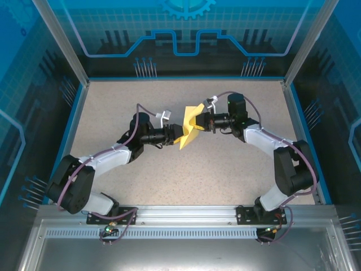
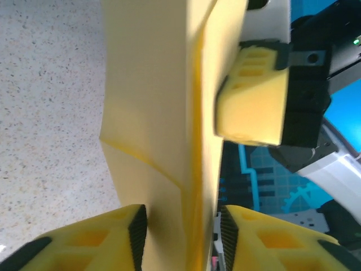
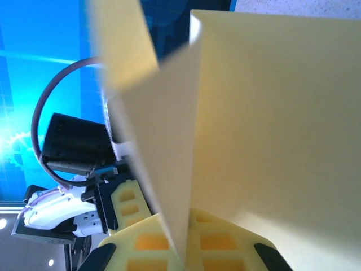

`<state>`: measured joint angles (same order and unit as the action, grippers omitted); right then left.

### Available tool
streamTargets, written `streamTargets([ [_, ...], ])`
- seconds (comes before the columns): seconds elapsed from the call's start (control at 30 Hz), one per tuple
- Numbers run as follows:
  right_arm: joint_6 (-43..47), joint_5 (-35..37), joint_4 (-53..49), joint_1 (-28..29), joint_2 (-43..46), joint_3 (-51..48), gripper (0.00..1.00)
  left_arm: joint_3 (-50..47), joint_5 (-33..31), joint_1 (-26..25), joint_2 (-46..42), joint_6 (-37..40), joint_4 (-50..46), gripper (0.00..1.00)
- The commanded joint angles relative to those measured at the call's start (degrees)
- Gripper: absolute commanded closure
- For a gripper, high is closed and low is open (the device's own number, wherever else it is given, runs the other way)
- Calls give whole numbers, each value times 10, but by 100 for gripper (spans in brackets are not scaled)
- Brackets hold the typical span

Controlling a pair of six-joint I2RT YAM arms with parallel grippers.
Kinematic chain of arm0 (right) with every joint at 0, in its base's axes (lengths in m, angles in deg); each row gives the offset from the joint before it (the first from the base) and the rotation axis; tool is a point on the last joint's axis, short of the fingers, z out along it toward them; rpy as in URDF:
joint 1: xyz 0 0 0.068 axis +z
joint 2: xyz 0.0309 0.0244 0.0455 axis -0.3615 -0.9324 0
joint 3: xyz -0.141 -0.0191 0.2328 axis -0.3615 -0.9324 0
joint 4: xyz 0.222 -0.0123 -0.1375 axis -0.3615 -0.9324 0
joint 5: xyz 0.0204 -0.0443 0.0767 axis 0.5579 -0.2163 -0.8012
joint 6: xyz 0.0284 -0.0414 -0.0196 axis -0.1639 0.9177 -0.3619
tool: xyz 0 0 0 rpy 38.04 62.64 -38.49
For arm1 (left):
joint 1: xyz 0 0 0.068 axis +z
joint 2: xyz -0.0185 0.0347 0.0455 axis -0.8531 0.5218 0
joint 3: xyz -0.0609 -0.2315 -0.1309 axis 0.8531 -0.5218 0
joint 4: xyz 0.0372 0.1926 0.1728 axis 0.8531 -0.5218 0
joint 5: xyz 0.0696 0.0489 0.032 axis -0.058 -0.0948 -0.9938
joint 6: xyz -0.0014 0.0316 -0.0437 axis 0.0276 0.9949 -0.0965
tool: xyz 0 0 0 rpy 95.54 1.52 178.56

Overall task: Fold a paper plane with a square sheet of paper (pick it up from the middle)
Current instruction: Turn over the paper at the center of the table.

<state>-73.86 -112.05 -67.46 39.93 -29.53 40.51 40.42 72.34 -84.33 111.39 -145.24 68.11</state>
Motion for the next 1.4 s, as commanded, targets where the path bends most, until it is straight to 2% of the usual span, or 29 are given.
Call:
streamTargets([
  [0.0, 24, -20, -36, 1, 8, -6, 95, -2, -5, -4, -14, 11, 33, 66],
  [0.27, 27, -21, -40, 1, 0, -9, 95, 5, -20, -4, -14, 35, -9, 79],
  [0.37, 37, -19, -55, 0, -1, -4, 92, 6, -30, -4, -13, 45, -30, 85],
  [0.4, 50, -14, -73, -2, -1, -1, 87, 7, -33, -3, -14, 49, -38, 86],
  [0.47, 88, 5, -134, -9, 6, 8, 68, 11, -41, -4, -16, 62, -67, 88],
  [0.53, 139, 41, -214, -24, 15, 20, 50, 28, -63, -4, -19, 99, -149, 89],
  [0.57, 163, 61, -252, -31, 18, 28, 45, 40, -80, -4, -20, 120, -198, 90],
  [0.67, 210, 155, -347, -50, 33, 42, 33, 89, -156, -8, -18, 180, -361, 90],
  [0.8, 226, 241, -388, -60, 58, 41, 26, 182, -307, -46, -9, 259, -572, 90],
  [0.93, 229, 324, -414, -61, 90, 37, 22, 282, -523, -99, 21, 305, -756, 92],
  [1.03, 228, 355, -419, -64, 115, 23, 22, 346, -674, -131, 64, 308, -865, 93],
  [1.13, 227, 383, -424, -67, 137, 8, 22, 400, -795, -157, 126, 291, -947, 94],
  [1.23, 228, 403, -433, -74, 152, -2, 22, 455, -867, -181, 198, 270, -1010, 93],
  [1.37, 227, 406, -434, -86, 162, -18, 23, 533, -922, -201, 300, 248, -1073, 90],
])
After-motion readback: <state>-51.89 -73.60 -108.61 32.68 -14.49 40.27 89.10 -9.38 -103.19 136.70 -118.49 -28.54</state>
